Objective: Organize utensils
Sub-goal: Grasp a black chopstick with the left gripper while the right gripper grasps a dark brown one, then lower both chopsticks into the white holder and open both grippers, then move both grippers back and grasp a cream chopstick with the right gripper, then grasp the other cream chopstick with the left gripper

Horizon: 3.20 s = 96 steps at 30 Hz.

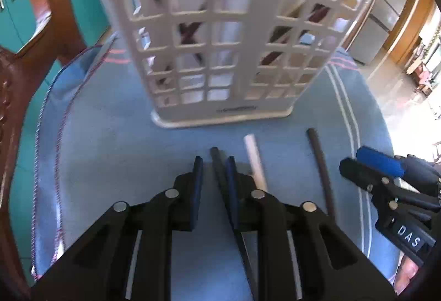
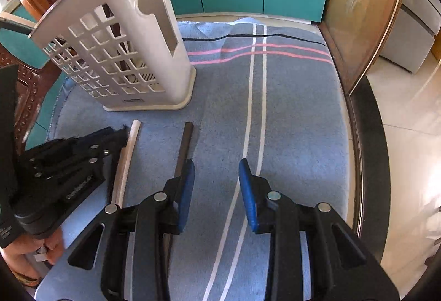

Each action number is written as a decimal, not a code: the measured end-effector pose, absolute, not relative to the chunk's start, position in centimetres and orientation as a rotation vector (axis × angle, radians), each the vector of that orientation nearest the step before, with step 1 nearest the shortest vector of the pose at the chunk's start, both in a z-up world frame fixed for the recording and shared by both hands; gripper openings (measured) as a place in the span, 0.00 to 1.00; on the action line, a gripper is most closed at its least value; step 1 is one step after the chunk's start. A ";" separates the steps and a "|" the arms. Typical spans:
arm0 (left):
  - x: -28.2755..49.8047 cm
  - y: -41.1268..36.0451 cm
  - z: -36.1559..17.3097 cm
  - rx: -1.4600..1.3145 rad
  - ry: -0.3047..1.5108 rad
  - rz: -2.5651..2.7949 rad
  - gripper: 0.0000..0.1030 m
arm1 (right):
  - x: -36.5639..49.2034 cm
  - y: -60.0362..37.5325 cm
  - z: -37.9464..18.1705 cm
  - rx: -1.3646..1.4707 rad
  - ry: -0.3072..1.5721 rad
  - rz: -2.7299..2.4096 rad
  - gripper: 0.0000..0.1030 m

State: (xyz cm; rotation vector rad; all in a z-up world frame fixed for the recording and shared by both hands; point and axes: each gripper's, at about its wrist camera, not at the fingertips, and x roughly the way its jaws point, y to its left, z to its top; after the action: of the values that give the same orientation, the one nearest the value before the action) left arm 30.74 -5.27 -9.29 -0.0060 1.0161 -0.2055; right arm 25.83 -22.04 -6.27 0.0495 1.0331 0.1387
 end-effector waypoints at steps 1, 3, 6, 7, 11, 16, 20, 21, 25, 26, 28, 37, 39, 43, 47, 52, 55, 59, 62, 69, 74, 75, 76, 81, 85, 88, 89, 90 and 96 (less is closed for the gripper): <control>30.6 -4.6 -9.2 -0.025 1.032 -0.206 0.18 | 25.9 -21.7 -6.3 0.045 1.021 0.155 0.32; 30.5 -4.1 -9.2 -0.051 1.044 -0.216 0.18 | 26.1 -20.9 -6.3 0.022 1.025 0.176 0.32; 30.3 -4.4 -9.3 -0.013 1.035 -0.206 0.18 | 26.5 -19.0 -7.0 -0.038 1.034 0.194 0.32; 30.4 -4.8 -9.3 0.008 1.032 -0.200 0.17 | 26.8 -18.1 -7.5 -0.077 1.055 0.184 0.32; 30.2 -6.2 -9.4 0.034 1.031 -0.188 0.10 | 26.8 -16.5 -8.1 -0.152 1.047 0.177 0.10; 27.5 -5.3 -7.4 0.000 0.976 -0.186 0.07 | 26.2 -17.7 -7.0 -0.054 1.033 0.214 0.06; 24.1 -3.5 -2.6 -0.067 0.860 -0.204 0.07 | 23.5 -19.9 -3.0 0.023 0.933 0.255 0.06; 22.6 -2.9 -0.8 -0.084 0.815 -0.216 0.07 | 22.7 -20.4 -1.9 0.043 0.906 0.267 0.06; 18.1 -0.9 4.5 -0.106 0.675 -0.229 0.07 | 18.9 -22.6 3.1 0.118 0.785 0.321 0.06; 17.5 -0.4 5.8 -0.107 0.642 -0.226 0.07 | 18.8 -22.8 4.3 0.124 0.761 0.325 0.06; 15.9 0.6 9.0 -0.114 0.559 -0.217 0.07 | 17.7 -23.3 7.2 0.146 0.686 0.331 0.06; 16.4 2.2 22.2 -0.118 0.246 -0.182 0.07 | 18.2 -25.0 21.0 0.245 0.318 0.286 0.06; 17.6 1.9 23.4 -0.128 0.221 -0.178 0.07 | 19.4 -24.6 23.0 0.262 0.254 0.280 0.06; 21.2 1.5 20.9 -0.106 0.209 -0.142 0.07 | 21.6 -23.0 23.1 0.217 0.222 0.225 0.06; 24.5 0.7 16.6 -0.131 0.316 -0.129 0.07 | 24.9 -21.0 18.9 0.155 0.328 0.220 0.06; 25.3 0.1 14.0 -0.068 0.349 -0.109 0.08 | 26.5 -19.6 15.2 0.090 0.404 0.195 0.06; 24.9 0.6 13.8 -0.086 0.356 -0.108 0.17 | 26.2 -19.7 14.8 0.067 0.418 0.161 0.09; 21.6 1.8 14.2 -0.133 0.308 -0.145 0.34 | 22.3 -21.6 15.7 0.104 0.362 0.172 0.30; 18.1 2.3 13.2 -0.130 0.300 -0.187 0.34 | 16.5 -23.9 15.4 0.119 0.309 0.239 0.30; 17.5 3.5 4.4 -0.116 0.486 -0.137 0.34 | 16.2 -21.7 4.2 0.069 0.692 0.350 0.30; 18.5 4.0 0.3 -0.121 0.594 -0.112 0.34 | 23.9 -17.4 -5.0 0.084 0.916 0.263 0.30; 18.6 3.8 0.0 -0.108 0.600 -0.110 0.34 | 25.3 -16.6 -6.0 0.066 0.938 0.242 0.30; 18.8 3.6 -0.4 -0.094 0.612 -0.114 0.34 | 26.1 -16.2 -6.5 0.065 0.952 0.231 0.30; 19.3 3.3 -1.4 -0.095 0.665 -0.142 0.34 | 28.9 -14.6 -8.8 0.049 0.989 0.163 0.30; 19.8 3.4 -1.9 -0.121 0.693 -0.162 0.38 | 29.1 -14.2 -9.7 -0.025 1.012 0.135 0.09; 20.5 2.7 -2.8 -0.125 0.743 -0.218 0.41 | 28.5 -16.0 -9.4 0.016 1.065 0.137 0.07; 20.8 2.0 -3.3 -0.118 0.770 -0.245 0.42 | 28.3 -16.8 -9.2 0.026 1.075 0.129 0.07; 21.2 1.3 -3.9 -0.105 0.800 -0.268 0.42 | 28.1 -17.6 -9.2 0.037 1.082 0.123 0.07; 23.8 -4.6 -8.6 0.026 1.015 -0.348 0.42 | 27.6 -22.6 -9.2 0.145 1.148 0.087 0.07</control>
State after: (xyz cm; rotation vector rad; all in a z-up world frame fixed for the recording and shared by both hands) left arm 23.77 -4.59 -8.62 0.0260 1.0155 -0.3484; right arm 27.55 -22.62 -9.18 0.1452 1.1485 0.0867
